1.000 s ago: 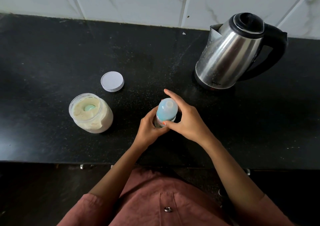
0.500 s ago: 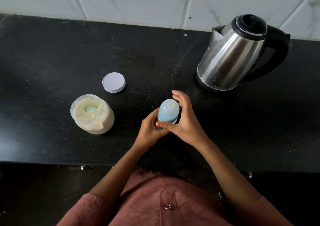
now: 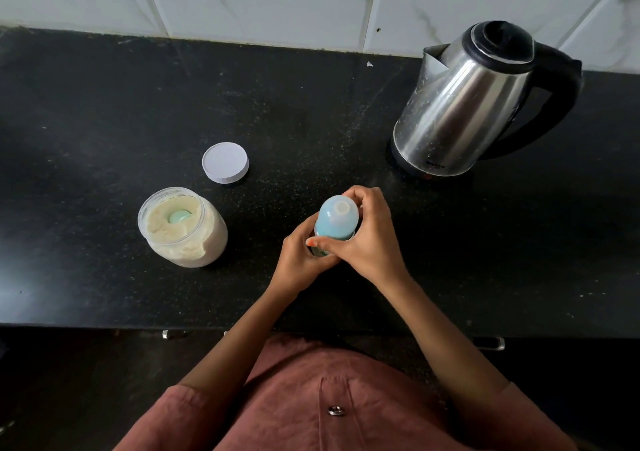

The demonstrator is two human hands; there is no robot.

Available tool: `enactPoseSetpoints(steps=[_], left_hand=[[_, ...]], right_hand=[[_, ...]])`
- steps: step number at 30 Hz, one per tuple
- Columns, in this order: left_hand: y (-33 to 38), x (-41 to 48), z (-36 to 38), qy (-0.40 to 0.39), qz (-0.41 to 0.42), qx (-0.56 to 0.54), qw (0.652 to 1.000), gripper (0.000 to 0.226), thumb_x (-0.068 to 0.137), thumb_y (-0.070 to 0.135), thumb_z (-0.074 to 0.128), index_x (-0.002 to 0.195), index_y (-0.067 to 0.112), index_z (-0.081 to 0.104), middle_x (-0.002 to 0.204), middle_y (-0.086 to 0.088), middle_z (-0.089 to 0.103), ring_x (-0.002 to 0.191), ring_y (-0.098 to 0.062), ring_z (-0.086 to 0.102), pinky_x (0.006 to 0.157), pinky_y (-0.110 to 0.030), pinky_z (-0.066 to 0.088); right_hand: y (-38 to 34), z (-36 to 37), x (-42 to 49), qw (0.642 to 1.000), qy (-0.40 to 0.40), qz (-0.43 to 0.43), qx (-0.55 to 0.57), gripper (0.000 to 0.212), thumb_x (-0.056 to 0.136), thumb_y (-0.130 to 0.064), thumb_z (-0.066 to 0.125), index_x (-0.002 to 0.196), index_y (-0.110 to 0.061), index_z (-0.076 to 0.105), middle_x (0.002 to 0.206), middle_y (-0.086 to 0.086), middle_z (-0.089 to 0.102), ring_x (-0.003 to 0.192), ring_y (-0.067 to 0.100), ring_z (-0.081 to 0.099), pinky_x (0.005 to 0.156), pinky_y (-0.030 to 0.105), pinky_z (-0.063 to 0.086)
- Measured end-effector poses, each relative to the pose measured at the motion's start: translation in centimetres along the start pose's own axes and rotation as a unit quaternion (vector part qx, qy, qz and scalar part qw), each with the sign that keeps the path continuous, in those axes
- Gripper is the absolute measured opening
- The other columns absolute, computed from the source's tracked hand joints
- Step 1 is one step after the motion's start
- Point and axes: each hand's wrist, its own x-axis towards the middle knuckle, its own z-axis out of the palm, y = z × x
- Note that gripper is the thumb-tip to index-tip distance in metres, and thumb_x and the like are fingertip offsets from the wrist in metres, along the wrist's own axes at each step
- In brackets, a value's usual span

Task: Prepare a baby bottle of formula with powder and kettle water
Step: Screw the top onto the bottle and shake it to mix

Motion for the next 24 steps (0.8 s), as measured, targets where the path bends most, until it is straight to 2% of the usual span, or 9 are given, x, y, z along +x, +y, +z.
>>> enactPoseSetpoints(steps=[3,5,7,9,12,15,17,21,24], left_hand=[[-0.1,0.0,0.0,-0.006,0.001,0.005,1.0,0.059,0.072,0.006,0.077,0.12,0.026,0.051,0.112,0.008,0.062,0.105,-0.005,0.06,0.087,-0.023,0.05],[0.0,0.0,-0.1,-0.008,0.003,0.007,1.0,0.06,0.071,0.008,0.078,0.12,0.027,0.05,0.112,0.01,0.062,0.106,-0.004,0.059,0.088,-0.02,0.049],[0.1,0.0,-0.1,-0.01,0.006,0.006,1.0,0.06,0.071,0.013,0.079,0.118,0.033,0.049,0.113,0.012,0.061,0.108,-0.003,0.058,0.09,-0.019,0.048],[0.3,-0.1,0.0,-0.011,0.008,0.003,1.0,0.06,0.07,0.015,0.079,0.118,0.035,0.049,0.113,0.013,0.062,0.107,-0.002,0.058,0.089,-0.017,0.047],[0.2,-0.1,0.0,-0.012,-0.001,0.0,1.0,0.06,0.071,0.014,0.079,0.121,0.03,0.049,0.114,0.008,0.062,0.108,-0.005,0.059,0.089,-0.02,0.049],[0.0,-0.1,0.0,-0.006,0.001,0.007,1.0,0.06,0.071,0.01,0.079,0.121,0.026,0.05,0.112,0.008,0.062,0.106,-0.004,0.059,0.088,-0.019,0.049],[0.0,0.0,0.0,-0.005,0.003,0.014,1.0,0.06,0.071,0.008,0.078,0.119,0.027,0.05,0.111,0.011,0.061,0.105,-0.002,0.059,0.086,-0.017,0.048],[0.0,0.0,-0.1,-0.009,0.001,0.011,1.0,0.061,0.071,0.009,0.079,0.119,0.029,0.048,0.113,0.011,0.061,0.107,-0.004,0.059,0.09,-0.021,0.049],[0.2,-0.1,0.0,-0.011,0.007,0.011,1.0,0.061,0.071,0.013,0.079,0.119,0.034,0.048,0.114,0.012,0.061,0.108,-0.003,0.058,0.09,-0.02,0.048]], right_hand=[[0.1,-1.3,0.4,0.995,-0.085,0.016,0.056,0.093,0.052,-0.03,0.087,0.13,-0.023,0.036,0.12,-0.001,0.041,0.111,0.011,0.046,0.095,0.022,0.04],[0.4,-2.8,0.6,0.979,-0.174,0.01,0.102,0.09,0.064,-0.017,0.082,0.133,-0.033,0.027,0.138,-0.002,0.036,0.126,0.006,0.04,0.105,0.022,0.034],[0.5,-3.7,0.6,0.963,-0.239,-0.002,0.123,0.082,0.073,-0.002,0.072,0.132,-0.039,0.028,0.144,-0.004,0.037,0.132,0.003,0.035,0.11,0.025,0.03],[0.6,-3.9,0.7,0.966,-0.231,-0.011,0.115,0.075,0.075,0.005,0.066,0.13,-0.036,0.035,0.139,-0.008,0.043,0.129,0.001,0.038,0.108,0.022,0.032],[0.5,-3.4,0.8,0.984,-0.158,-0.021,0.077,0.066,0.067,-0.001,0.076,0.122,-0.024,0.048,0.12,-0.012,0.051,0.113,-0.005,0.049,0.098,0.015,0.04],[0.3,-2.0,0.3,0.996,-0.087,-0.011,0.012,0.064,0.06,-0.015,0.084,0.115,-0.014,0.052,0.111,-0.005,0.046,0.104,0.007,0.05,0.088,0.015,0.044],[0.1,-1.3,-0.2,0.997,-0.071,0.01,0.008,0.071,0.058,-0.02,0.085,0.119,-0.013,0.049,0.115,-0.001,0.043,0.108,0.013,0.047,0.09,0.021,0.043],[0.3,-2.5,0.0,0.977,-0.189,0.014,0.098,0.082,0.069,-0.013,0.078,0.135,-0.03,0.031,0.138,-0.008,0.036,0.129,0.004,0.034,0.105,0.014,0.028],[0.3,-3.5,0.6,0.961,-0.247,0.011,0.125,0.077,0.076,0.001,0.067,0.129,-0.041,0.033,0.141,-0.008,0.041,0.132,0.002,0.034,0.112,0.026,0.027]])
